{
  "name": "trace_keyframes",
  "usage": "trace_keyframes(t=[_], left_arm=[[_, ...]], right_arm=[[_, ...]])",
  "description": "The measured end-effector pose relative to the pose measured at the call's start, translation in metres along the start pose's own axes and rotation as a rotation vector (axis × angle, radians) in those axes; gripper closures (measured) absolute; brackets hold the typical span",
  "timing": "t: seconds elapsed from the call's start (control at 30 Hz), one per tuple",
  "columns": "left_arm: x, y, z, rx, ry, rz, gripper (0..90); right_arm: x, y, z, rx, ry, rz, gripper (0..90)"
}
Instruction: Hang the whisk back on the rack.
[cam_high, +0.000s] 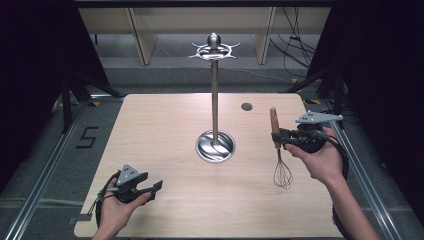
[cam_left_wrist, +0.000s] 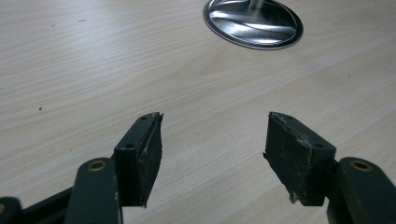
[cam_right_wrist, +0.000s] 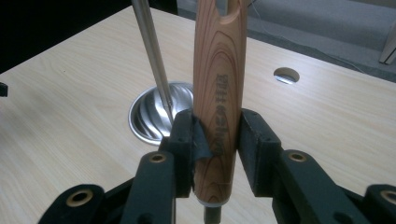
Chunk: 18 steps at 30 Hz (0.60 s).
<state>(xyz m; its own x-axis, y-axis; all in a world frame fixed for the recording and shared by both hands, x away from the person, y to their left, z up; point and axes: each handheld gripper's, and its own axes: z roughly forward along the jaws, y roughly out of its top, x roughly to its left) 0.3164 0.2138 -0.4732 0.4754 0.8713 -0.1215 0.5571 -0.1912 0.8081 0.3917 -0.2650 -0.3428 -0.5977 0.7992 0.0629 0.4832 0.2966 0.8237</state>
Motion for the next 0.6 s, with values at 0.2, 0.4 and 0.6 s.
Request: trace_keyframes(t=[0.2,0.4,0.6], left_arm=[[0.000,0.000,0.000,-0.004,-0.003,0.002,35.5],[0.001,0.000,-0.001,0.000,-0.003,0.004,35.4],[0.001,0.000,-0.001,-0.005,-0.004,0.004,35.4]], right_arm=[[0.001,0.005,0.001,-0.021,0.004,-0.015,69.0],[0.003,0.012,0.002,-0.050,0.006,-0.020,69.0],[0.005,0.017,0.001,-0.027,0.022,-0.023,69.0]])
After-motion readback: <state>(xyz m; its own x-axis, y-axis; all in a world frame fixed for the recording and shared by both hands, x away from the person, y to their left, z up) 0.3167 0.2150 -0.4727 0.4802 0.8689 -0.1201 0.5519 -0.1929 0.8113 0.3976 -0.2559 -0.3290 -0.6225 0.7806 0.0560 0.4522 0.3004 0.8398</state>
